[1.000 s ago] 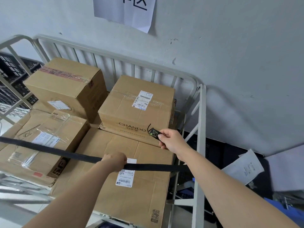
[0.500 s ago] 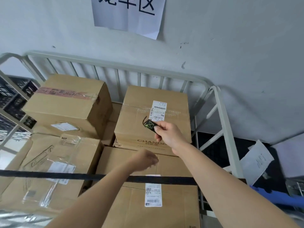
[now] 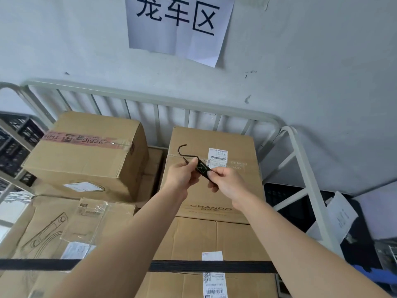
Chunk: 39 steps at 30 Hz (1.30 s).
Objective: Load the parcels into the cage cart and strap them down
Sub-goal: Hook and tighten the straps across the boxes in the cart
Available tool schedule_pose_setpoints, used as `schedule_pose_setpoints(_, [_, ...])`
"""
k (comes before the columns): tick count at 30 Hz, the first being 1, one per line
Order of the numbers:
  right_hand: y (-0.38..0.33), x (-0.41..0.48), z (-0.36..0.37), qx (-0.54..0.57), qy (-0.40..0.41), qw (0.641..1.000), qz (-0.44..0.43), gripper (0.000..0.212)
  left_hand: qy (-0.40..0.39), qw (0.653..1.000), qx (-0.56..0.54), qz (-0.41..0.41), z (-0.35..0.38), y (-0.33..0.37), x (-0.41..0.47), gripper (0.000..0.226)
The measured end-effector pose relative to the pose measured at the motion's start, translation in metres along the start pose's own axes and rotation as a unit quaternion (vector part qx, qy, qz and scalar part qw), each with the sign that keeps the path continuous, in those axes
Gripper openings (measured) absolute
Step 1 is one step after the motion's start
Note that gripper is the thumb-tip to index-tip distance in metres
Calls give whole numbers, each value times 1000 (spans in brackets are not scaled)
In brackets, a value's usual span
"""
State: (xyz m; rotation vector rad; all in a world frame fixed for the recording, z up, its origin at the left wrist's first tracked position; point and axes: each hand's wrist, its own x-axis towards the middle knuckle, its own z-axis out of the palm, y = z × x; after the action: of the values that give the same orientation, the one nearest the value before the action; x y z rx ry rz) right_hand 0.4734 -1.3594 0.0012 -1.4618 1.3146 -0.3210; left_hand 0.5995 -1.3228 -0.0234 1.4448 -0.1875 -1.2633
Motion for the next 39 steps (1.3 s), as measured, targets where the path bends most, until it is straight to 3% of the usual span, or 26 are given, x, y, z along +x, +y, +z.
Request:
schedule_pose_setpoints(6, [-16, 32, -1, -33, 5, 999, -15, 23, 104, 994, -30, 6, -3, 46, 39, 25])
schedule_pose_setpoints(12, [-48, 88, 15, 8, 58, 998, -31, 18, 86, 996, 1, 23, 17, 72, 79, 24])
schedule_pose_setpoints(18, [-48, 143, 18, 32, 86, 996, -16, 20, 73, 996, -47, -1, 29, 66, 130, 13])
schedule_pose_setpoints(21, [-44, 170, 22, 28, 89, 996, 8, 19, 51, 998, -18, -30, 28, 62, 155, 9])
schedule_pose_setpoints(22, [-42, 178, 23, 24, 87, 996, 16, 18, 56, 998, -4, -37, 27, 62, 163, 3])
schedule_pose_setpoints(25, [-38, 200, 29, 24, 79, 996, 32, 16, 87, 995, 21, -43, 23, 60, 188, 21])
schedule_pose_setpoints(30, [-37, 232, 40, 38, 77, 995, 43, 12, 119, 991, 41, -36, 21, 65, 224, 19])
schedule_pose_setpoints(35, [-35, 259, 50, 19, 92, 994, 49, 30, 130, 989, 54, -50, 19, 68, 256, 19])
schedule_pose_setpoints(39, [-34, 273, 54, 19, 85, 994, 62, 29, 145, 986, 53, -63, 18, 67, 276, 15])
